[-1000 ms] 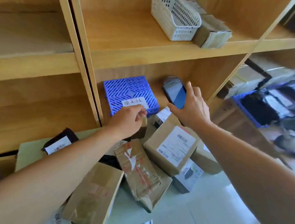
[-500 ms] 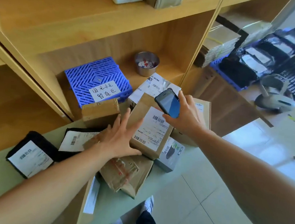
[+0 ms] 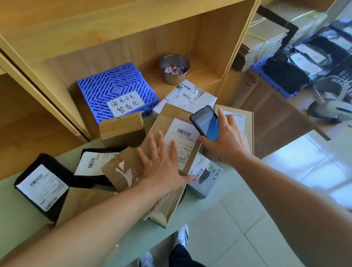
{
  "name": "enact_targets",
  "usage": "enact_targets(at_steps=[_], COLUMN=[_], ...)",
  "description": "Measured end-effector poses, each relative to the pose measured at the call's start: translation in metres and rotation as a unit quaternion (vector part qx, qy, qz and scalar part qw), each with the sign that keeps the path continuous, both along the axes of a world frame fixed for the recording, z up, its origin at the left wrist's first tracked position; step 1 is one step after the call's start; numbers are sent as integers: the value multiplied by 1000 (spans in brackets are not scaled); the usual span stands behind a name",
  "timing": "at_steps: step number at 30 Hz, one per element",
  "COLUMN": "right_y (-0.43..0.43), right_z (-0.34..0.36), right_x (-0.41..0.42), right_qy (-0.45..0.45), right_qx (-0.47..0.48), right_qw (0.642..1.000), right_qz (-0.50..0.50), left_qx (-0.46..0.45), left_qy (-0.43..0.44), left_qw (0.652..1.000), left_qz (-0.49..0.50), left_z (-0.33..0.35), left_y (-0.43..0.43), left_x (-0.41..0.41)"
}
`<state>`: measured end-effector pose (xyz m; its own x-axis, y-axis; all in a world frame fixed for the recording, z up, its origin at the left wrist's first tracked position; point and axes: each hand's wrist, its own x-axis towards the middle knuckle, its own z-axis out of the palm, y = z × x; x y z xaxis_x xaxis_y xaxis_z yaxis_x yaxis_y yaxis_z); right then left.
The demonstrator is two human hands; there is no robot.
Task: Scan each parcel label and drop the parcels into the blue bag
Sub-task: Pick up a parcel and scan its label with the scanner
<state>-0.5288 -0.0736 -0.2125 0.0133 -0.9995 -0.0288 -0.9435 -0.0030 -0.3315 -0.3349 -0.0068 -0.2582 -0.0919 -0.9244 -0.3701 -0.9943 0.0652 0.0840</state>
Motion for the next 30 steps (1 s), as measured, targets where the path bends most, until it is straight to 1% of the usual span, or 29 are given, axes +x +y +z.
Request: enact_targets(at_steps=[4,8,13,15,19,23,26,30], right_y=[3,3,4,5,7,7,7,2], right_z=[2,7,9,9,5,3,3,12], right_x=[-1,-4,-6,-8,-12,-13,-13,-14], right_qy=[0,4,42,52,56,46,48,60], right_qx=[-8,-13,-11,-7,-4,-3,-2,2], right_qw=[1000,1000,998,997,997,998,997,994], right_qz=[4,18,50,58,58,50,55,91], left_qx=[25,44,52,31,-45,-78,-99,-132], left_qy=[32,58,105,112,115,114,137,106], left_qw=[999,997,992,991,991,990,985,986], left_qz=[-7,-18,51,59,44,39,34,0], left_z=[2,2,0,-6,-8,-6,-9,3], left_y=[-4,-11,-14,-11,-10,-14,-21,-34], left_x=[0,30,51,50,40,37,43,57])
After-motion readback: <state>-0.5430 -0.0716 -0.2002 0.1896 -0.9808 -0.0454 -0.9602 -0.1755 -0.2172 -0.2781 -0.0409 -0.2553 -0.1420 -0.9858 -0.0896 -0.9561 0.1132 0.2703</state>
